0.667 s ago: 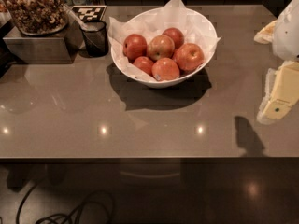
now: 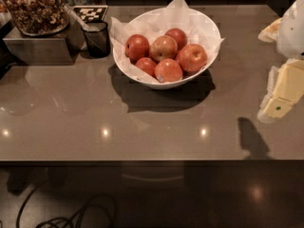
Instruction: Pick apple from white bowl
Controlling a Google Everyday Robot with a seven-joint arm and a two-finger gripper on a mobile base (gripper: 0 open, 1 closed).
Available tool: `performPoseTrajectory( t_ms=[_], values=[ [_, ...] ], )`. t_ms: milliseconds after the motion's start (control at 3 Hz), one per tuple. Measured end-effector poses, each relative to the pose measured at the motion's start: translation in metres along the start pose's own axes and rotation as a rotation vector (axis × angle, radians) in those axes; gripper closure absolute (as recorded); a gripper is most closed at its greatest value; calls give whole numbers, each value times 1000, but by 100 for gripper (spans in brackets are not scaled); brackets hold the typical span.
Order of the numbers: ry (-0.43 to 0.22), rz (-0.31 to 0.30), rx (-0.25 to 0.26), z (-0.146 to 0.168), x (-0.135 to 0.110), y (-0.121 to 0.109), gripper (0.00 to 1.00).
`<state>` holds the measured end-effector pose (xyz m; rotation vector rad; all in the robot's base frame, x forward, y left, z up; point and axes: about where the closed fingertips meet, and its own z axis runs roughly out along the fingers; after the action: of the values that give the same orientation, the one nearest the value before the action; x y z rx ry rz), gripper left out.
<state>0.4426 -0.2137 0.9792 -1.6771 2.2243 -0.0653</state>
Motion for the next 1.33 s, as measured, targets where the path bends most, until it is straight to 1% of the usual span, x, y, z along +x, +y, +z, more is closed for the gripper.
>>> performPoseTrajectory(
  t_ms=[333,667,1000,1333],
  values=[
    [-42,44,-10,9,-13,-10,0],
    [-82,45,-35,24,-40,-23,0],
    [-83,45,-36,25,-41,-24,0],
    [-137,118,-28,33,-40,-29,0]
  ],
)
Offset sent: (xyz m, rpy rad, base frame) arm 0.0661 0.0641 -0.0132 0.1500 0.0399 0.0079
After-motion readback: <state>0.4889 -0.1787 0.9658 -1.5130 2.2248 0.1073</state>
